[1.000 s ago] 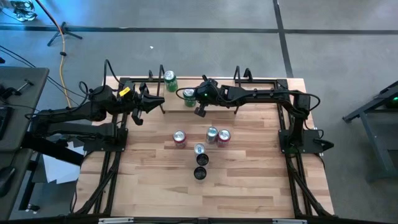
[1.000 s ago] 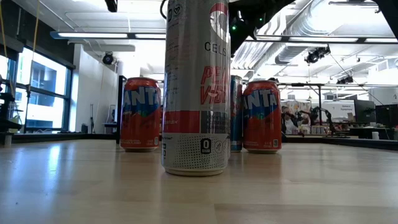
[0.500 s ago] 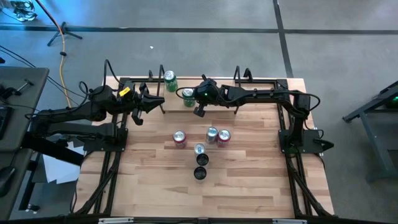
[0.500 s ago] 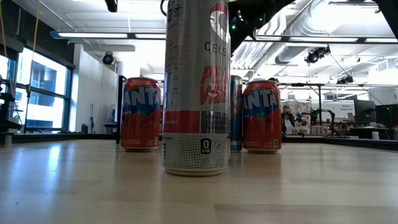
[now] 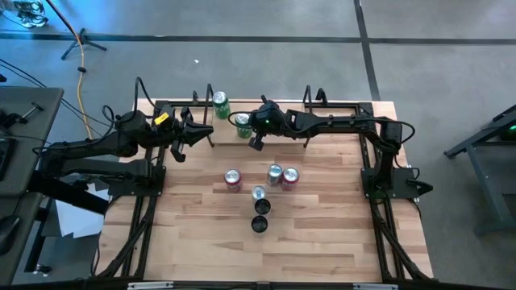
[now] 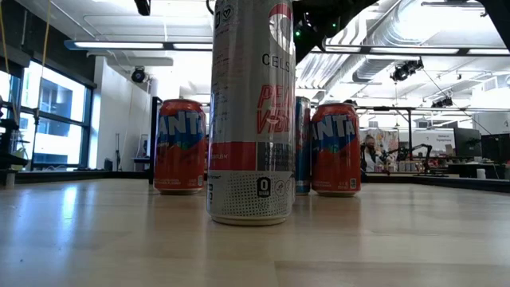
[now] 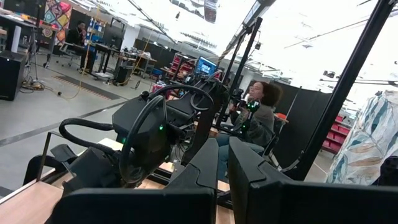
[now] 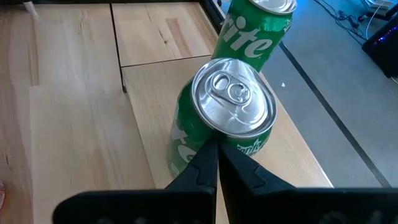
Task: Place canned beverage on shelf
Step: Put the green soda can on the shelf aligned with the green soda can
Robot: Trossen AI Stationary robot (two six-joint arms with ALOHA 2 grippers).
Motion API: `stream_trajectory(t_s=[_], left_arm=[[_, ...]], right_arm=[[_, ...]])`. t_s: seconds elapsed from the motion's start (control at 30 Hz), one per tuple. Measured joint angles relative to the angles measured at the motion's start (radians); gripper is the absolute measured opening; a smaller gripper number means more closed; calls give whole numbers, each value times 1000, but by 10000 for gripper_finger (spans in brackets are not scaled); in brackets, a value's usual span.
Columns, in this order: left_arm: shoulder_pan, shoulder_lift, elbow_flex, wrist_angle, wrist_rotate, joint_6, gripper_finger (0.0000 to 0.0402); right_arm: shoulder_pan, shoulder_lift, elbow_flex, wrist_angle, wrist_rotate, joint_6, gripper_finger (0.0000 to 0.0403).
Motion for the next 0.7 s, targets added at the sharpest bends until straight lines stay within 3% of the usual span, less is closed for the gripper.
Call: stream_trajectory(t_s=[0.33, 0.7], left_arm=[[0, 0, 0, 0, -16, 0, 0], [0, 0, 0, 0, -50, 0, 0]], right_arm=[[2, 2, 0, 6, -9, 7, 0], [-7, 2, 0, -171, 22, 1, 0]])
